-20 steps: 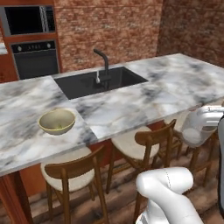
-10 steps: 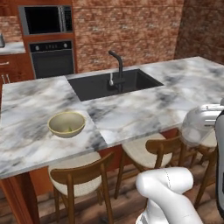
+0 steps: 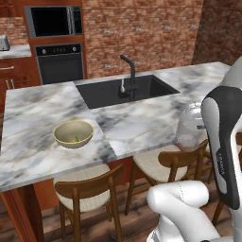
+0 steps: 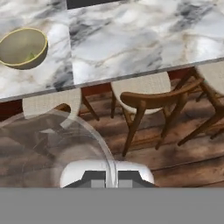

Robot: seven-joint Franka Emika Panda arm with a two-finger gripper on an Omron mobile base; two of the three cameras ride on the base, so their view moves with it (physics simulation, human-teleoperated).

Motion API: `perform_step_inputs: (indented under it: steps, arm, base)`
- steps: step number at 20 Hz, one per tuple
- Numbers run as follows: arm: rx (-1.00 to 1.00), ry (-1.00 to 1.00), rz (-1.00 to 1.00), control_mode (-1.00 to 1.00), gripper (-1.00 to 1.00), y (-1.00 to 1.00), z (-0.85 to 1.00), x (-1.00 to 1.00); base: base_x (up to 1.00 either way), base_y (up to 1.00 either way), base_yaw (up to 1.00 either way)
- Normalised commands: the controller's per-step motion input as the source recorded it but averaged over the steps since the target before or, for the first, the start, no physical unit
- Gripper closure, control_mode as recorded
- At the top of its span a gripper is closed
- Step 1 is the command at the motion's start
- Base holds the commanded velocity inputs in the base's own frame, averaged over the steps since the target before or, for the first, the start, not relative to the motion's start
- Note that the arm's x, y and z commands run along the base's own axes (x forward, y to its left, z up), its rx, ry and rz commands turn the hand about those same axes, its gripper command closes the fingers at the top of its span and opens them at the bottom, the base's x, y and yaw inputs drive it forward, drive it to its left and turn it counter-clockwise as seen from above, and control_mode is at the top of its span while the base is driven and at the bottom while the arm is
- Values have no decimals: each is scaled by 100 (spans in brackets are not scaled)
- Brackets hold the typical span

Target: There is a bowl on the dining counter. Grab a lemon wedge from the fridge and place it in the bowl. Then get the liquor bottle and glass cup from the cabinet and place them next to the bowl.

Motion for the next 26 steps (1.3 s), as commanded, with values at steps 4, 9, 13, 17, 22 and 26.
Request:
perform_step_inputs:
  steps: [4, 9, 13, 17, 22, 26]
  arm:
    - [0, 27, 4, -100, 100, 52, -50, 100]
    - [0, 18, 1, -100, 100, 58, -54, 100]
    - [0, 1, 0, -100, 100, 39, -29, 100]
    - [0, 0, 0, -100, 100, 32, -26, 100]
    - [0, 0, 0, -100, 100, 22, -39, 97]
    - [0, 0, 0, -100, 100, 11, -50, 77]
  base:
    - [0, 0, 0]
    - [0, 0, 0]
    - [0, 0, 0]
    - [0, 0, 0]
    - [0, 0, 0]
    - [0, 0, 0]
